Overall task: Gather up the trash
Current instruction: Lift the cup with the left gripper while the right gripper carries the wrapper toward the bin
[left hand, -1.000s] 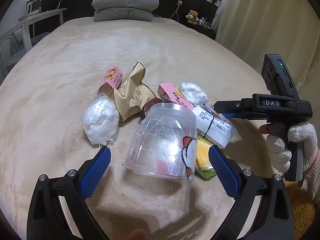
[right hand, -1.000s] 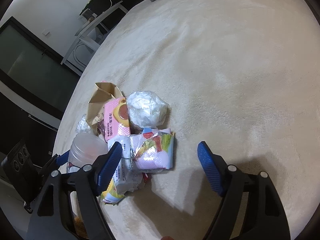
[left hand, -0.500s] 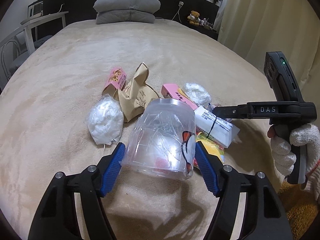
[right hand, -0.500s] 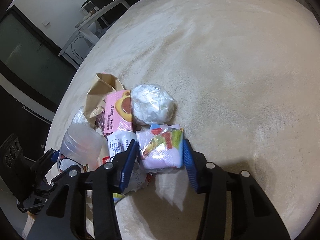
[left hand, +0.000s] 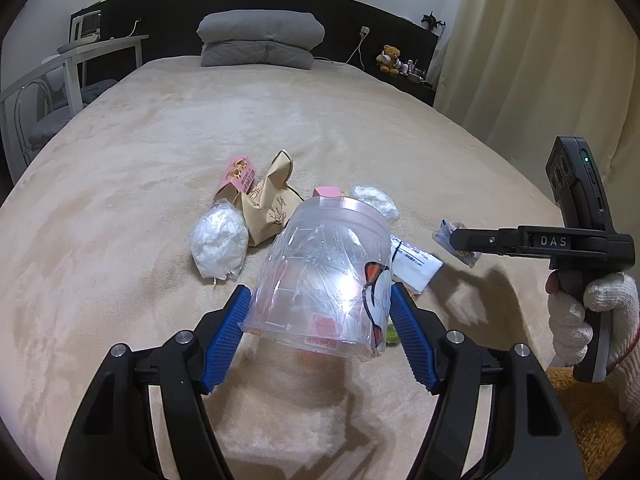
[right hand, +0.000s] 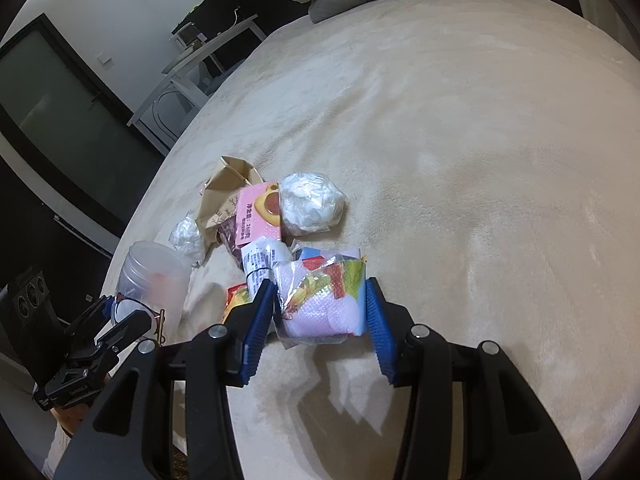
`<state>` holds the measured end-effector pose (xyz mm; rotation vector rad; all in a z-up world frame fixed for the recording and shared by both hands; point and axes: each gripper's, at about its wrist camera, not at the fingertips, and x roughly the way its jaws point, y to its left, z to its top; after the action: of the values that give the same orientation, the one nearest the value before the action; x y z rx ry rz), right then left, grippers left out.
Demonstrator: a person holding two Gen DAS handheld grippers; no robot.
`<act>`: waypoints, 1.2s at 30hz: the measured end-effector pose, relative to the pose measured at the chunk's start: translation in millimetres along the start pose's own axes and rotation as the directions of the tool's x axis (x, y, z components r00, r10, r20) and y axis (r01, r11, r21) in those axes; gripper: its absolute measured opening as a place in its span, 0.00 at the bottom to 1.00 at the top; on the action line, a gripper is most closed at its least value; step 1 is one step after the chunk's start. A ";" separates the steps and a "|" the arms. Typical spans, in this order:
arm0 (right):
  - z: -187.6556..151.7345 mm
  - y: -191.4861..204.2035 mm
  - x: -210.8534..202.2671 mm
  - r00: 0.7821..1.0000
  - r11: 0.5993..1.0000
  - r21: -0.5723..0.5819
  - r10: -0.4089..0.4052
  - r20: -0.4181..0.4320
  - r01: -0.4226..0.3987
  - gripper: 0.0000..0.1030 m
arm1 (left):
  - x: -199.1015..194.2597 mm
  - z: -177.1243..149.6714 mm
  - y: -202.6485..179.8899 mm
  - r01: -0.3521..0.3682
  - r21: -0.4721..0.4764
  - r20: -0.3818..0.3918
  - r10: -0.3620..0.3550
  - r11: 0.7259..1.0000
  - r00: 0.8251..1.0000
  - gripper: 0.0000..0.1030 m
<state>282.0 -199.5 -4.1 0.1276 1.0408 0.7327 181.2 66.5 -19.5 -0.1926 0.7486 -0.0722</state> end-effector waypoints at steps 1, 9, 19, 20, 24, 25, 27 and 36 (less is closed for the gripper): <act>-3.8 1.0 -4.0 1.000 1.000 0.000 -0.001 0.004 0.001 0.45 | -4.3 -1.8 -2.9 0.001 0.001 0.006 -0.001 1.000 1.000 0.67; -34.7 12.6 -39.1 0.999 1.000 -0.023 0.012 0.053 -0.011 0.45 | -39.7 -14.7 -16.0 0.020 0.000 0.055 -0.020 1.000 0.998 0.67; -90.2 25.6 -77.9 0.993 0.998 -0.029 0.051 0.104 -0.048 0.45 | -78.3 -47.8 -27.6 0.051 -0.049 0.112 -0.046 0.997 0.993 0.67; -96.2 27.6 -80.4 0.993 0.998 -0.035 0.051 0.106 -0.048 0.45 | -82.2 -52.4 -29.7 0.055 -0.051 0.116 -0.049 0.997 0.992 0.67; -118.5 33.3 -87.9 0.993 0.998 -0.046 0.056 0.107 -0.051 0.45 | -93.2 -71.2 -38.7 0.071 -0.059 0.121 -0.064 0.996 0.991 0.67; -124.6 33.8 -90.3 0.992 0.998 -0.045 0.057 0.110 -0.052 0.45 | -95.7 -75.9 -41.7 0.072 -0.056 0.121 -0.065 0.996 0.991 0.67; -134.2 35.4 -95.6 0.991 0.997 -0.044 0.061 0.121 -0.056 0.45 | -100.2 -84.5 -46.2 0.076 -0.056 0.121 -0.069 0.996 0.990 0.67; -170.0 46.9 -113.7 0.985 0.997 -0.038 0.078 0.153 -0.073 0.45 | -120.5 -120.4 -61.1 0.100 -0.090 0.132 -0.088 0.991 0.987 0.67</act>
<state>86.1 -273.0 11.3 0.1936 0.8798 0.7953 11.1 4.9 -12.8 -0.3220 0.6152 -0.1126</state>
